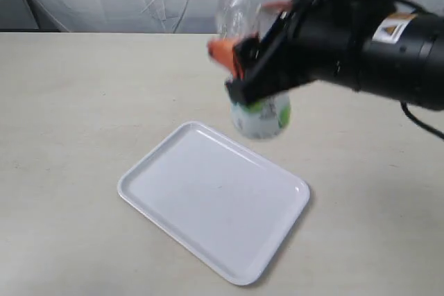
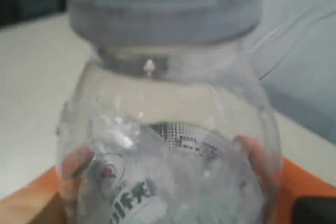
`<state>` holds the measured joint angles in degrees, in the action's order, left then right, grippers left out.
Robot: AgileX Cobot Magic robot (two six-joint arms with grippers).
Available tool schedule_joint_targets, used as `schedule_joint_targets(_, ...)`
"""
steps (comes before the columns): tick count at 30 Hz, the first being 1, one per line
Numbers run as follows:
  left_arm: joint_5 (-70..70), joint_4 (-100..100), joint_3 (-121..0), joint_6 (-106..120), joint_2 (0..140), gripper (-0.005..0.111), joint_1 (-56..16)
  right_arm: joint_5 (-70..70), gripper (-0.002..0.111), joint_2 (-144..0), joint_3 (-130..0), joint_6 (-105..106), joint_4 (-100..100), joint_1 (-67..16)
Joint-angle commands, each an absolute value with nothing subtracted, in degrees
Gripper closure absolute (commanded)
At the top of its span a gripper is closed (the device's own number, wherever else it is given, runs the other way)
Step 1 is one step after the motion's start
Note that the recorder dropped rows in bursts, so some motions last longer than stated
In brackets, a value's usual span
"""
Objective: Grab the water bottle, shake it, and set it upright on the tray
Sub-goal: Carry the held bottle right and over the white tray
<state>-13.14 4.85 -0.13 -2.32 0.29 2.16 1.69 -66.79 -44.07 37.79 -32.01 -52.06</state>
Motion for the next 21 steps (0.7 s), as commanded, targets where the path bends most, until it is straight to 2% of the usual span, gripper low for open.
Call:
schedule_joint_targets(1,-12.9,5.0,0.0,-2.5,0.0,0.107,2.2,13.2,0.109,-67.1,-44.4,25.7,-34.6,-53.1)
schedule_joint_targets(6,-12.9,5.0,0.0,-2.5,0.0,0.107,2.2,5.1,0.109,-69.1,-44.4,21.5,-24.3,-64.8)
schedule_joint_targets(9,-12.9,5.0,0.0,-2.5,0.0,0.107,2.2,4.8,0.109,-69.6,-44.4,24.9,-15.2,-68.4)
schedule_joint_targets(11,-12.9,5.0,0.0,-2.5,0.0,0.107,2.2,4.8,0.109,-69.6,-44.4,26.9,-14.9,-67.0)
schedule_joint_targets(14,-12.9,5.0,0.0,-2.5,0.0,0.107,2.2,5.1,0.109,-69.6,-44.3,28.6,-15.9,-59.9)
schedule_joint_targets(18,-12.9,5.0,0.0,-2.5,0.0,0.107,2.2,8.6,0.109,-69.6,-44.3,27.3,-32.8,-48.7)
schedule_joint_targets(21,-12.9,5.0,0.0,-2.5,0.0,0.107,2.2,6.0,0.109,-69.6,-44.3,27.0,-38.4,-48.9)
